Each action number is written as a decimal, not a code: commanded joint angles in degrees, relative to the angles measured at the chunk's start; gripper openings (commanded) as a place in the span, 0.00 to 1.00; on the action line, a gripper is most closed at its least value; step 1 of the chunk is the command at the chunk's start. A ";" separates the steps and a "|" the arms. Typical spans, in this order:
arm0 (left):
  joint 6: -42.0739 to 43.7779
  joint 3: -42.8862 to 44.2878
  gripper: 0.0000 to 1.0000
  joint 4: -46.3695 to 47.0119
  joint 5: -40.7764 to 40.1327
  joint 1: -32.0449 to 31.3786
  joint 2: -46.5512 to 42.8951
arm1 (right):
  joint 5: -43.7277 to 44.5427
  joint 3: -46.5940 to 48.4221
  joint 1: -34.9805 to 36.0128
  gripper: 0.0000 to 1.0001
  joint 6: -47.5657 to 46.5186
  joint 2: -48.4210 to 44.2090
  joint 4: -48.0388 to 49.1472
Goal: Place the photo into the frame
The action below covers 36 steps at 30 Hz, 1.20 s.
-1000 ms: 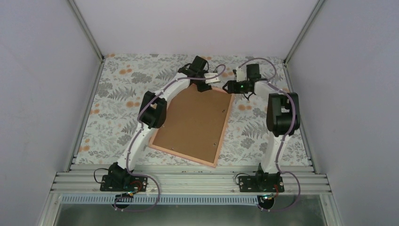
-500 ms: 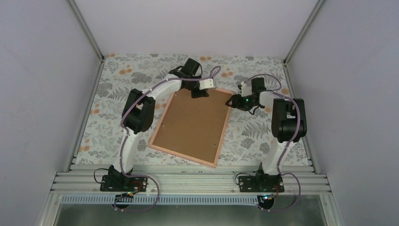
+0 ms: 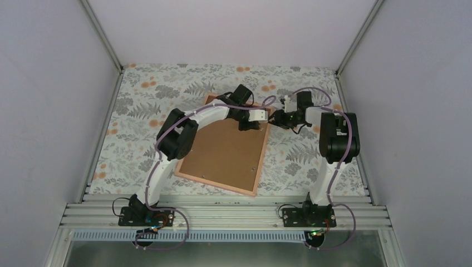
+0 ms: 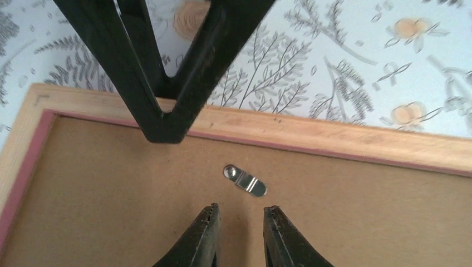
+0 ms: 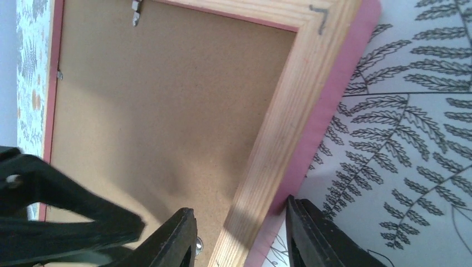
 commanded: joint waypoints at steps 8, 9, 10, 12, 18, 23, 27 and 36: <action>2.21 1.37 0.17 2.17 -3.55 -0.97 5.79 | 5.55 -0.35 0.01 0.35 1.24 5.05 -1.42; 2.45 1.05 0.16 2.38 -3.67 -1.26 5.77 | 5.68 -0.40 0.00 0.34 1.48 5.33 -1.42; 2.63 0.95 0.16 2.45 -3.56 -1.65 5.81 | 5.98 -0.31 0.01 0.33 1.64 5.45 -1.47; 2.78 0.83 0.16 2.37 -3.56 -2.45 6.20 | 6.37 -0.16 0.04 0.31 1.78 5.66 -1.50; -0.07 2.32 0.12 3.45 -5.10 -4.02 8.61 | 7.37 -0.21 0.04 0.24 3.10 5.65 -1.58; -4.60 5.30 0.09 4.27 -7.61 -4.18 10.98 | 7.80 -0.99 0.12 0.16 3.71 5.20 -1.30; -11.60 8.13 0.02 4.53 -9.88 -3.83 12.77 | 8.16 -1.72 0.24 0.10 3.99 4.65 -0.91; -16.27 10.20 0.07 5.27 -11.00 -3.29 11.97 | 7.27 0.53 0.19 0.08 3.33 4.83 -1.58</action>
